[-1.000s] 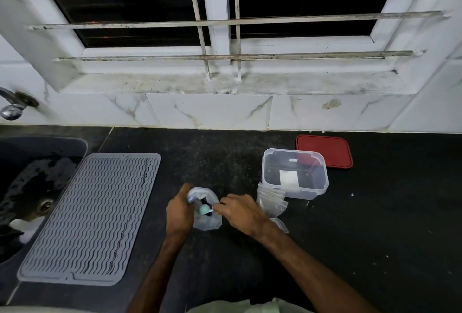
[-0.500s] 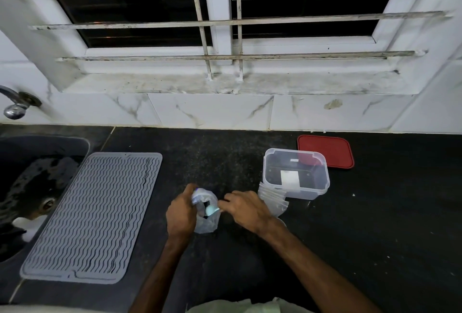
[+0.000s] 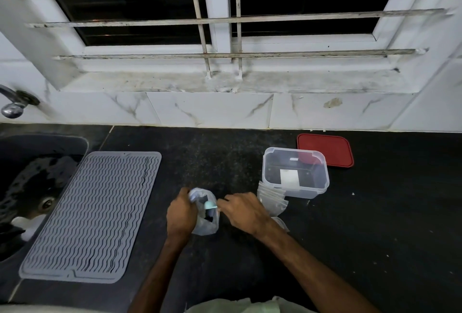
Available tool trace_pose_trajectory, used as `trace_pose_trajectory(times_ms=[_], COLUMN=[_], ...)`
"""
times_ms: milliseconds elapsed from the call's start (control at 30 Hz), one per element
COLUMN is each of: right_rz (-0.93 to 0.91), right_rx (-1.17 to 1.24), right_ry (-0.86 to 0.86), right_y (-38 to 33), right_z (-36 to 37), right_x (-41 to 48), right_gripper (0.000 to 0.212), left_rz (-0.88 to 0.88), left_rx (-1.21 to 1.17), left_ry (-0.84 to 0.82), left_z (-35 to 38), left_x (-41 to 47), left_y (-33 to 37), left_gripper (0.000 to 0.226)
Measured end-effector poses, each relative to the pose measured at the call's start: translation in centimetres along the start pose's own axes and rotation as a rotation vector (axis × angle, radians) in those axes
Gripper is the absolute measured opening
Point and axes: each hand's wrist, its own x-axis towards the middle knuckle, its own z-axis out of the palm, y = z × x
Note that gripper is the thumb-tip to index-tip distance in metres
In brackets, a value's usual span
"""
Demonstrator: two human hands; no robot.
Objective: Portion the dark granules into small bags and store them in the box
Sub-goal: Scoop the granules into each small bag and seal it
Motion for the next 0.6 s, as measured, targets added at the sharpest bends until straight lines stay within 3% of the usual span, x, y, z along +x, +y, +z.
trace_pose_trajectory(times_ms=[200, 400, 467, 600], right_rz=[0.147, 0.223, 0.235, 0.262], right_rx=[0.004, -0.012, -0.027, -0.025], right_ry=[-0.206, -0.295, -0.312, -0.296], right_y=[-1.7, -1.8, -1.6, -1.8], right_z=[0.3, 1.3, 1.6, 2.2], right_x=[0.9, 1.3, 1.3, 1.2], right_gripper=[0.028, 0.031, 0.03, 0.028], left_rz=[-0.215, -0.287, -0.262, -0.239], left_rx=[-0.08, -0.198, -0.11, 0.108], left_ry=[-0.154, -0.365, -0.396, -0.338], left_z=[1.0, 0.5, 0.8, 0.5], left_x=[-0.5, -0.7, -0.4, -0.3], left_y=[-0.3, -1.9, -3.1, -2.6], left_gripper=[0.034, 0.061, 0.07, 0.042])
